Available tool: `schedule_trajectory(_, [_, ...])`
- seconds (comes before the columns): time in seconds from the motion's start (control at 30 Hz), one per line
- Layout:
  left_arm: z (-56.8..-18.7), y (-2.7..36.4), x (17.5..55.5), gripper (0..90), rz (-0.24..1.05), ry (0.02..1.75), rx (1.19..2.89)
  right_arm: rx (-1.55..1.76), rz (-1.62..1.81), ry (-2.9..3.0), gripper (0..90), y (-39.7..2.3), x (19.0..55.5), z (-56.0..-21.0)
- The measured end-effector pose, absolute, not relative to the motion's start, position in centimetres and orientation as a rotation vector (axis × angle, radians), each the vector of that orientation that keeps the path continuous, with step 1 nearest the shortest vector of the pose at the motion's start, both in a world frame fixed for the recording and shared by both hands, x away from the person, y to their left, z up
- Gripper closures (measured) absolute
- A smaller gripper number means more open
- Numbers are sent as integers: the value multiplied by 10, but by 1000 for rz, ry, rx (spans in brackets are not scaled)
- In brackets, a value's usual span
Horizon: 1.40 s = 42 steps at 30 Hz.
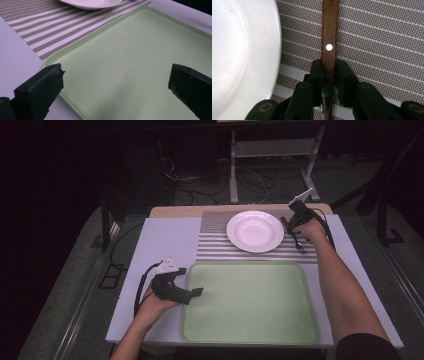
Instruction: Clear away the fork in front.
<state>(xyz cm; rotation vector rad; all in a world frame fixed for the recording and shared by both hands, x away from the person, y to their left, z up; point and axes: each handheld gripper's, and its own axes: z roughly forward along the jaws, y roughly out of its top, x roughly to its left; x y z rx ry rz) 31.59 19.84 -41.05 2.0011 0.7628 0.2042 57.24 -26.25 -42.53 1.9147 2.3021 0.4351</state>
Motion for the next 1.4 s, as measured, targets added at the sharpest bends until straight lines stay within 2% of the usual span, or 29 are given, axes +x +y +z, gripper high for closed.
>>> schedule_trajectory(0.4, [-411, 200, 315, 0, 203, 770, 1991, 1927, 576, 2261, 768, -273, 564, -427])
schedule_trajectory(0.67, [-411, 201, 315, 0, 203, 769, 1990, 1890, 708, 2216, 768, -288, 552, -406])
schedule_trajectory(0.97, [-412, 200, 315, 0, 198, 766, 1990, 1789, 883, 2190, 768, -303, 523, -377])
schedule_trajectory(1.4, [-411, 199, 315, 0, 196, 766, 1984, 1562, 1100, 2208, 768, -289, 466, -351])
